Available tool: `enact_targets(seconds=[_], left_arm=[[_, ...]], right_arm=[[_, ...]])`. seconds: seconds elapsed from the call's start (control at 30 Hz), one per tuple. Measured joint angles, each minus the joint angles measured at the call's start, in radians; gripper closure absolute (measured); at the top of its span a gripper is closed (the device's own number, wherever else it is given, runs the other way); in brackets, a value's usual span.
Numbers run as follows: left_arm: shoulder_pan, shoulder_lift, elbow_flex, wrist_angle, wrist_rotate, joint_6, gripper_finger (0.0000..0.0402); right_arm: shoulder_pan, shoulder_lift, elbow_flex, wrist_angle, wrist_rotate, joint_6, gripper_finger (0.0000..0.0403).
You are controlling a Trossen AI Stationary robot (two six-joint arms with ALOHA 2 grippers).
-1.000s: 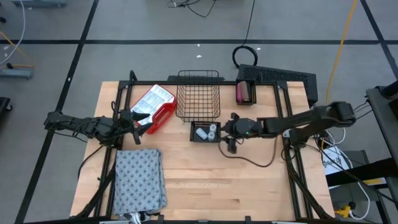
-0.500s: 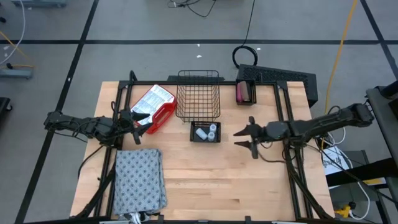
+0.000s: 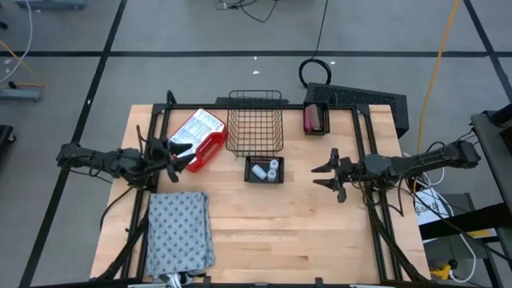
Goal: Pick & place medical supplies in basket/bin
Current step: Put the blue patient gown into the black wire basket
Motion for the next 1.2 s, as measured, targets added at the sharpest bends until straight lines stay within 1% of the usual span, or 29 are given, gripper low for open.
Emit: enact_targets(seconds=[0.17,0.3,0.37,0.47,0.5,0.57,0.63,0.7,0.73,0.87,0.93,1.07,1.13,1.2], left_arm=[[0.0,0.0,0.0,0.052,0.0,-0.021,0.0158],[0.0,0.001,0.0,0.046,0.033,-0.118,0.0158],[0.0,0.017,0.0,0.054,0.101,-0.151,0.0158],[-0.015,0.075,0.011,0.104,0.272,-0.203,0.0158],[-0.03,0.121,0.025,0.108,0.301,-0.235,0.0158],[-0.071,0.242,0.059,0.066,0.312,-0.308,0.0158],[-0.113,0.387,0.114,-0.024,0.314,-0.375,0.0158],[-0.152,0.538,0.196,-0.134,0.34,-0.445,0.0158],[-0.17,0.608,0.241,-0.207,0.364,-0.487,0.0158],[-0.244,0.871,0.431,-0.514,0.552,-0.699,0.0158],[-0.297,0.982,0.508,-0.628,0.584,-0.823,0.0158],[-0.431,1.104,0.626,-0.804,0.586,-1.113,0.0158],[-0.505,1.142,0.649,-0.837,0.579,-1.284,0.0158],[-0.574,1.171,0.654,-0.825,0.58,-1.45,0.0158]], right_arm=[[0.0,-0.016,-0.027,0.038,0.0,0.013,0.0243],[0.0,-0.016,-0.028,0.036,0.0,0.013,0.0245],[0.0,-0.016,-0.028,0.036,0.0,0.014,0.0245],[0.0,-0.016,-0.028,0.036,0.0,0.014,0.0245],[0.0,-0.016,-0.028,0.036,0.0,0.014,0.0246],[0.0,-0.016,-0.028,0.036,0.0,0.014,0.0247],[0.0,-0.016,-0.028,0.036,0.0,0.014,0.0247],[0.0,-0.016,-0.028,0.036,0.001,0.014,0.0247],[0.0,-0.016,-0.028,0.036,0.001,0.014,0.0248],[0.0,-0.015,-0.028,0.035,0.001,0.014,0.0248],[0.0,-0.014,-0.028,0.034,0.001,0.014,0.0248],[-0.001,-0.008,-0.028,0.033,0.001,0.014,0.0248],[0.0,0.0,-0.028,0.034,0.001,0.014,0.0248],[0.0,0.006,-0.028,0.033,0.001,0.014,0.0248]])
